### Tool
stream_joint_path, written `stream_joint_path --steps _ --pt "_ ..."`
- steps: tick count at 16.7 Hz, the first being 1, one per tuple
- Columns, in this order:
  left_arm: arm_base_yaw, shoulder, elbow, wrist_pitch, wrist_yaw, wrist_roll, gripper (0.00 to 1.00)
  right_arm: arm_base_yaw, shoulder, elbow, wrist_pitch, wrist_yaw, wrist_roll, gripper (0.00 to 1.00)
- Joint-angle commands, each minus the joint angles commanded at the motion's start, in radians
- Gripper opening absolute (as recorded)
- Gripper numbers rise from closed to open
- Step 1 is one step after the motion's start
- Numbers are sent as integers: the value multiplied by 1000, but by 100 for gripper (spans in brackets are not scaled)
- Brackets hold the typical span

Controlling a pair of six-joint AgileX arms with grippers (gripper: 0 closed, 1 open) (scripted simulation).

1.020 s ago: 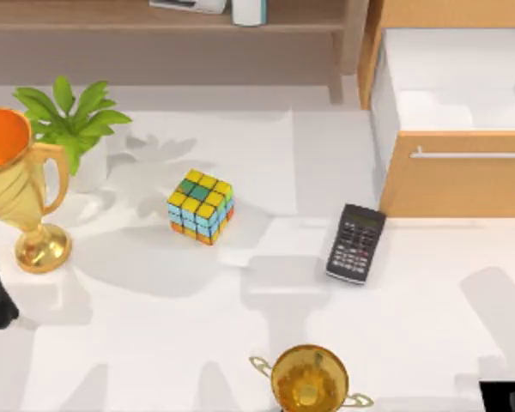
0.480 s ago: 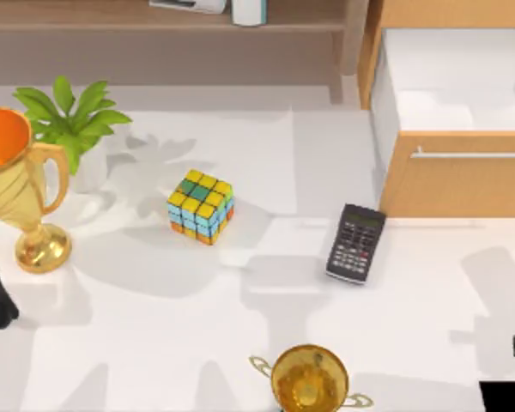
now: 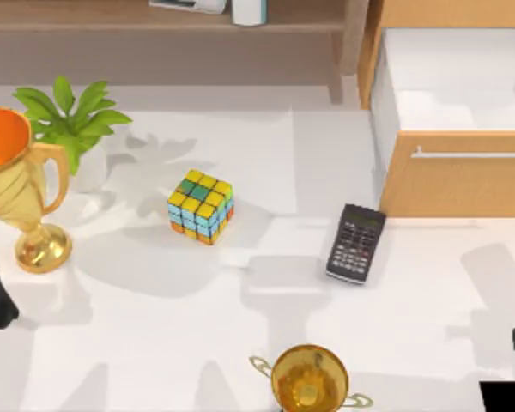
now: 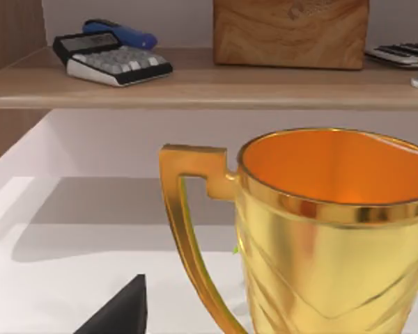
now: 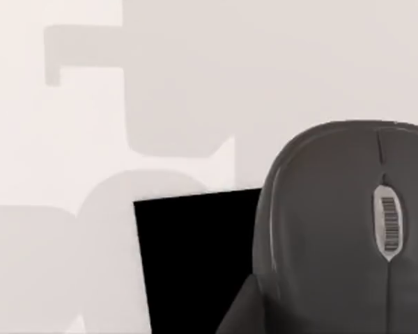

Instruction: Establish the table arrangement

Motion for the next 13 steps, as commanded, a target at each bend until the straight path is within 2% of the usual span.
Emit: stream_joint_path --steps 13 --pt "0 0 0 0 0 0 100 69 18 -143 -2 -26 -70 0"
